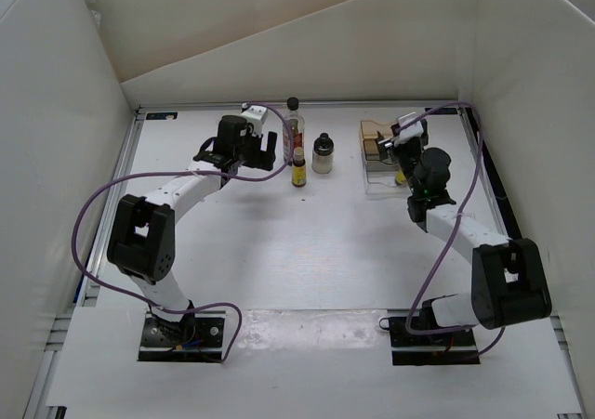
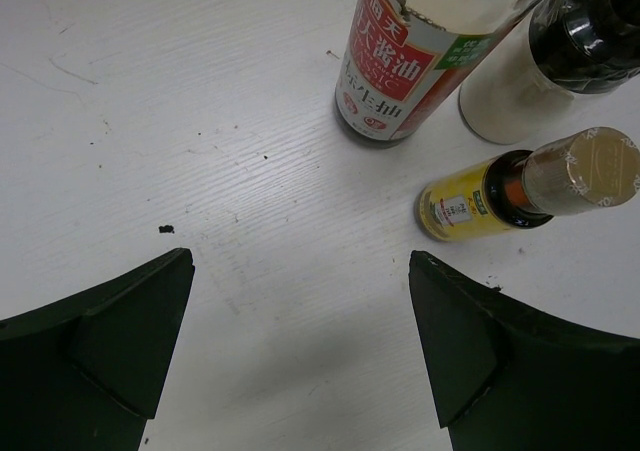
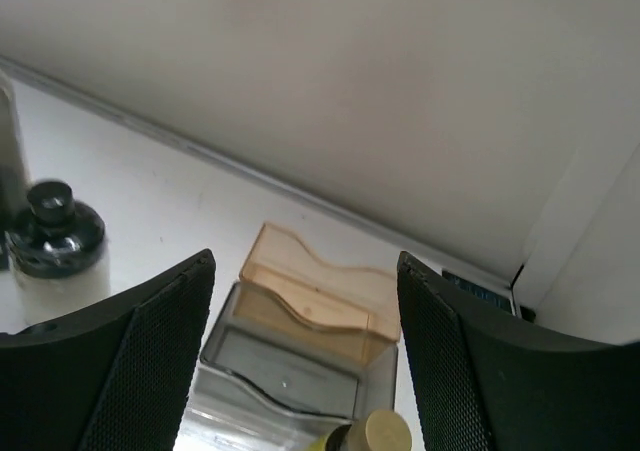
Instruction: Organize the condiment bottles
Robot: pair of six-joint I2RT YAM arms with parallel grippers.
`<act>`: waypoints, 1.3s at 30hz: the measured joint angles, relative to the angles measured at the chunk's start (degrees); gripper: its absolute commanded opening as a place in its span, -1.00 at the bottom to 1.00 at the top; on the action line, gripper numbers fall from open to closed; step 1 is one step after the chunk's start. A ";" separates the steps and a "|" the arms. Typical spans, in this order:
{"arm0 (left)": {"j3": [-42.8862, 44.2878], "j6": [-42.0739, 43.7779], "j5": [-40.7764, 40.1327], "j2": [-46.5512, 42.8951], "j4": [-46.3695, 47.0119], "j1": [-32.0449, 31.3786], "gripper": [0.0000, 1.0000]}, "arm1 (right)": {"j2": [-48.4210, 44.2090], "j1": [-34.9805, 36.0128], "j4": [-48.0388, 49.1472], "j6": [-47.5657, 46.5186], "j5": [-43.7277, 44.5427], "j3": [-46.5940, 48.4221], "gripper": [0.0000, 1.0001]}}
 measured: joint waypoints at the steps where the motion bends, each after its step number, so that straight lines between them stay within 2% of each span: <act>1: -0.15 0.00 0.00 -0.09 0.15 0.00 0.99 | -0.72 0.00 -0.11 0.17 -0.70 0.31 0.52; 6: -1.27 0.00 -0.20 -0.87 0.57 0.00 0.99 | -1.49 0.22 -0.61 6.51 -6.62 1.97 0.52; 15: -2.19 0.02 -1.07 -2.58 0.94 0.00 0.99 | 6.19 11.30 -0.24 16.50 -15.82 3.96 0.52; 23: -4.04 -0.02 -1.31 -3.74 1.38 0.20 0.99 | 11.23 18.56 -2.01 17.84 -18.84 4.68 0.52; 39: -5.22 -0.20 -1.27 -4.52 2.12 2.51 0.99 | 25.79 20.44 -5.38 15.80 -19.93 19.56 0.52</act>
